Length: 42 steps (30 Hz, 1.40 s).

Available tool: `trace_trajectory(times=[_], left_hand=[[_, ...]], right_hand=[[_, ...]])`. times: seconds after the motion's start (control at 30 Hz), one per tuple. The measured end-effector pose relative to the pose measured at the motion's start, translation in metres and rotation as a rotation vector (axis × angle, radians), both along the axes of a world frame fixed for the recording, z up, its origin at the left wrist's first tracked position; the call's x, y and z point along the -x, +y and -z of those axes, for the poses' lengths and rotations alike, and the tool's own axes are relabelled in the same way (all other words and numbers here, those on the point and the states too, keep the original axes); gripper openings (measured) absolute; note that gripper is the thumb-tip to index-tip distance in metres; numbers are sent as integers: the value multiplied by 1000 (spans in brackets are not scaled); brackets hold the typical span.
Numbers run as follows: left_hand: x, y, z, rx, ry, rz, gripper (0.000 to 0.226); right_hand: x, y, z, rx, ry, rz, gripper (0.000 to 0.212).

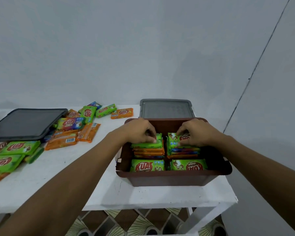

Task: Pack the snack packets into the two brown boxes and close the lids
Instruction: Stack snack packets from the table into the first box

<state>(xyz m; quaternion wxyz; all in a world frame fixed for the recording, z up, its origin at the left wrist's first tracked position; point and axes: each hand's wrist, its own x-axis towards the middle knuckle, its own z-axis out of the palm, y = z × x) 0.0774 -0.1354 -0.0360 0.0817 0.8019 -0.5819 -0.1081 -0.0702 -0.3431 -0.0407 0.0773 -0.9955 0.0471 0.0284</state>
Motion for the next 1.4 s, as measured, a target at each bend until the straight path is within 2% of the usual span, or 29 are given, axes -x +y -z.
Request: trace_trajectory(times=[0.07, 0.2, 0.27, 0.33, 0.43, 0.57, 0.67, 0.8, 0.97, 1.03, 1.1, 1.17, 1.27, 1.4], left_hand=[[-9, 15, -5, 134, 108, -60, 22], [-39, 56, 2, 577, 182, -255, 11], [-57, 78, 11, 634, 175, -358, 10], [-73, 97, 26, 495, 117, -424, 13], [-90, 113, 53, 213, 50, -479, 28], [-103, 105, 85, 36, 109, -527, 54], [-116, 102, 91, 19, 135, -515, 61], [-145, 115, 79, -49, 224, -393, 55], [-170, 125, 61, -126, 132, -230, 43], [-169, 124, 57, -138, 102, -249, 50], [-160, 121, 61, -205, 58, -276, 71], [-150, 118, 67, -275, 45, -292, 81], [-150, 111, 69, -289, 122, -318, 77], [-158, 106, 58, -299, 92, -279, 78]], right_hand=[[-6, 1, -4, -72, -26, 21, 31], [-30, 12, -7, -183, -168, 42, 14], [-47, 23, -11, -180, -240, 32, 8], [-66, 36, -17, -172, -265, 27, 8], [-97, 57, -24, -187, -245, -12, 8], [-139, 77, -22, -227, -191, -36, 5], [-166, 87, -16, -215, -102, -39, 6], [-201, 95, -6, -248, 130, -41, 11], [-236, 108, 5, -151, 373, -48, 34], [-245, 112, 12, -57, 437, -79, 42], [-252, 114, 21, 17, 503, -94, 50], [-256, 116, 28, 52, 544, -104, 53], [-259, 117, 30, 73, 549, -130, 50], [-256, 115, 31, 30, 583, -103, 51]])
